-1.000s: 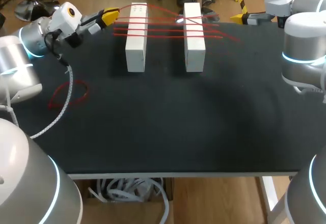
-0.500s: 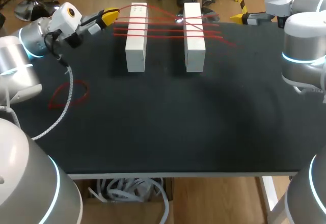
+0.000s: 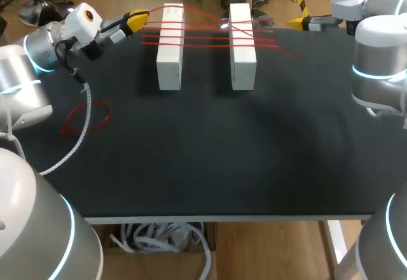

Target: Grab the tape and strap the tape.

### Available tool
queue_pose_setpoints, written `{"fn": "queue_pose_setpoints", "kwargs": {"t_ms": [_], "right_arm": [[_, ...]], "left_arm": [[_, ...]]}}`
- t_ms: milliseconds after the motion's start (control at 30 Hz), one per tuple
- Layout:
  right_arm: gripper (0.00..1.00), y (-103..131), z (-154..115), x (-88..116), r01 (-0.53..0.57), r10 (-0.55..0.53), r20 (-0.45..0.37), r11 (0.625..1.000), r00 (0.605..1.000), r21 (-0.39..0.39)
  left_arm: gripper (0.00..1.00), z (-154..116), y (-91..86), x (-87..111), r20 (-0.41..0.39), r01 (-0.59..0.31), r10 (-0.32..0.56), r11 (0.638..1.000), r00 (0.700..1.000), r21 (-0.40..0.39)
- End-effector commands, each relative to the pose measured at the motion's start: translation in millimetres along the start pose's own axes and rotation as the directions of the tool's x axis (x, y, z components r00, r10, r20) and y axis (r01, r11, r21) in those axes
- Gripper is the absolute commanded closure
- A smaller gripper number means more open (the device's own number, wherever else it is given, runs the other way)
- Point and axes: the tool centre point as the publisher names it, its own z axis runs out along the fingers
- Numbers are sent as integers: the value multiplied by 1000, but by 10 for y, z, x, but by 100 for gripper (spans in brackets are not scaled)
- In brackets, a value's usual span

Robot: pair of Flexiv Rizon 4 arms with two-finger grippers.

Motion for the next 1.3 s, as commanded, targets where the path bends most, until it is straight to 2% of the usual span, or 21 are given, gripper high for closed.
{"fn": "queue_pose_setpoints", "kwargs": {"t_ms": [33,133,333,433,500,600,733,967,1300], "right_arm": [[0,15,-21,-2,-45,45,10,999,999,-29],[0,34,-109,-6,-192,197,45,977,979,-91],[0,38,-352,-15,-371,390,88,911,917,-179],[0,32,-502,19,-478,514,108,843,851,-248],[0,30,-589,52,-550,603,112,777,790,-306],[0,28,-696,122,-606,682,116,705,723,-369],[0,64,-796,221,-634,733,118,648,670,-423],[0,147,-960,419,-637,768,136,604,626,-479],[0,212,-1159,872,-653,807,137,553,574,-518]], "left_arm": [[100,13,-8,17,6,-1,1,1000,1000,-2],[100,13,-8,17,6,-1,1,1000,1000,-2],[100,13,-8,17,6,-1,1,1000,1000,-2],[100,13,-8,17,6,-1,1,1000,1000,-2],[100,13,-8,17,6,-1,1,1000,1000,-2],[100,13,-8,17,6,-1,1,1000,1000,-2],[100,13,-8,17,6,-1,1,1000,1000,-2],[100,13,-8,17,6,-1,1,1000,1000,-2],[100,13,-8,17,6,-1,1,1000,1000,-2]]}}
